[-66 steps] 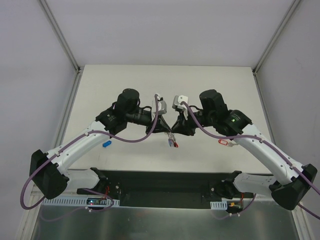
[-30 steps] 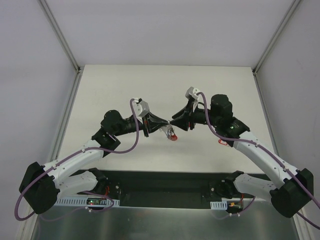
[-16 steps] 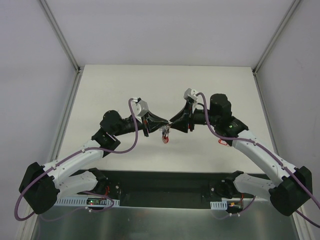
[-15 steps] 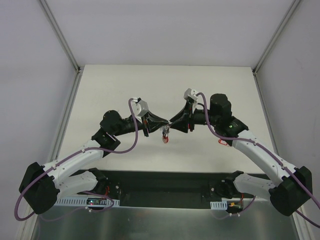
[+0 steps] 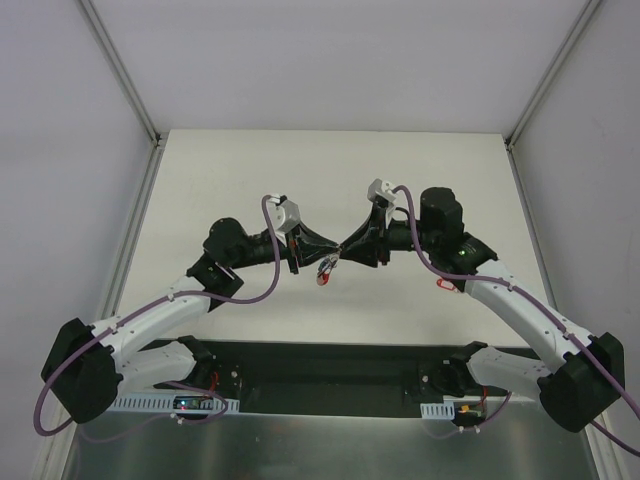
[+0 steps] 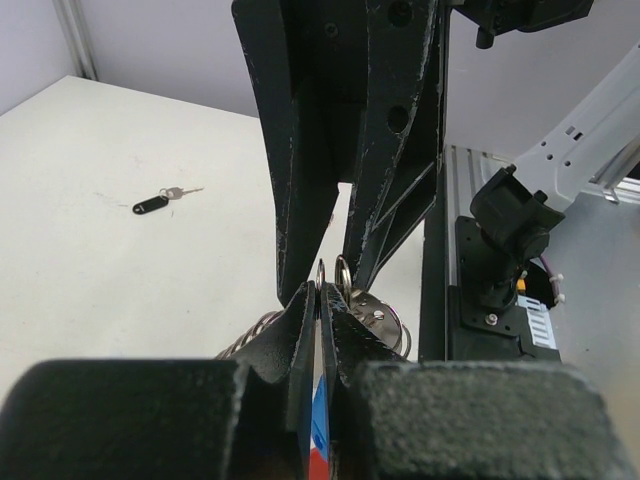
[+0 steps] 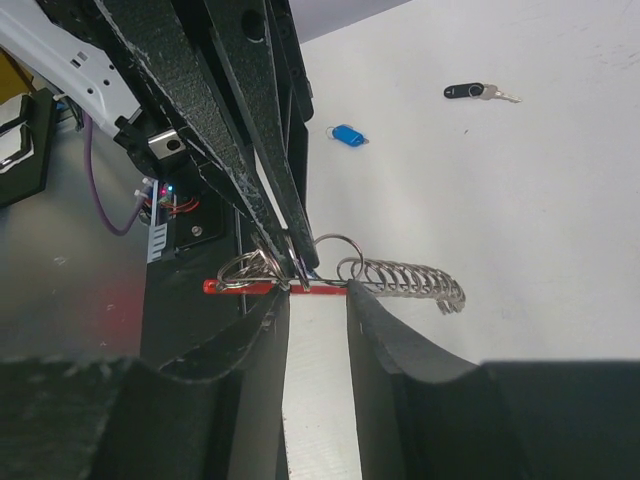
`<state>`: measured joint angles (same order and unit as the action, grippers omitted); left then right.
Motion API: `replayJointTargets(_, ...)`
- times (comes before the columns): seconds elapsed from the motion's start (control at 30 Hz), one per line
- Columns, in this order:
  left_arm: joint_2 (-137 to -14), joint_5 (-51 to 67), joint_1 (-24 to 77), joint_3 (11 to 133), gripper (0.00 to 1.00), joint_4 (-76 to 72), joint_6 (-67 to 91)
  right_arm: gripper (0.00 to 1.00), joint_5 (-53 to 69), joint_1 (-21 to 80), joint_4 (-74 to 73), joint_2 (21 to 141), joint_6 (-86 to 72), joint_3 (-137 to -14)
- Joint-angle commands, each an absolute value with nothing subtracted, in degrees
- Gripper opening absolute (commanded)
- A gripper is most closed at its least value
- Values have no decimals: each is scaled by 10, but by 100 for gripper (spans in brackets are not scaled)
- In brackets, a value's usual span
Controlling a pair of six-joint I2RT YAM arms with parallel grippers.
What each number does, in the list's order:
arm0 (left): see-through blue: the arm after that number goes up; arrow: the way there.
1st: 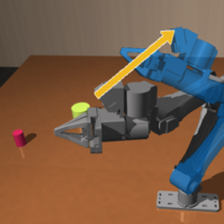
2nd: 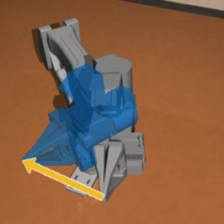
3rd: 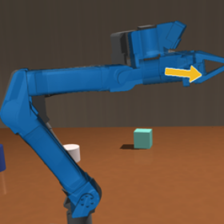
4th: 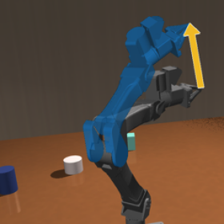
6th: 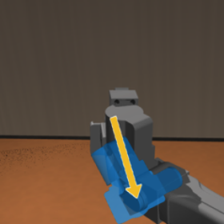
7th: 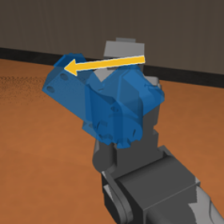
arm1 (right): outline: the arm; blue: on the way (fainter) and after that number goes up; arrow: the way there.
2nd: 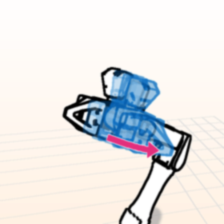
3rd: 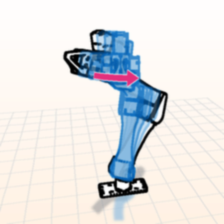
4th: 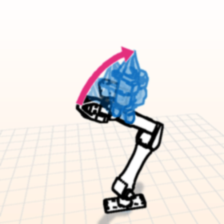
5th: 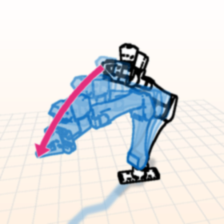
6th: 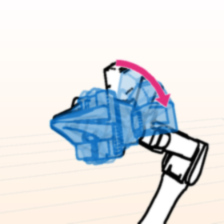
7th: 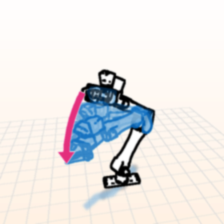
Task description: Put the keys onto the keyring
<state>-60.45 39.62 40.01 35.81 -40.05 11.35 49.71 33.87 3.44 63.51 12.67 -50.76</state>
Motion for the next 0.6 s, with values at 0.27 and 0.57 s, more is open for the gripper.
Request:
replayJointTargets(0.27,-567,402,405,398,0,-334,36,37,498,328,3,619,182,-548)
replayJointTargets(0.57,-553,382,405,429,0,-256,-40,41,480,324,-58,613,209,-570)
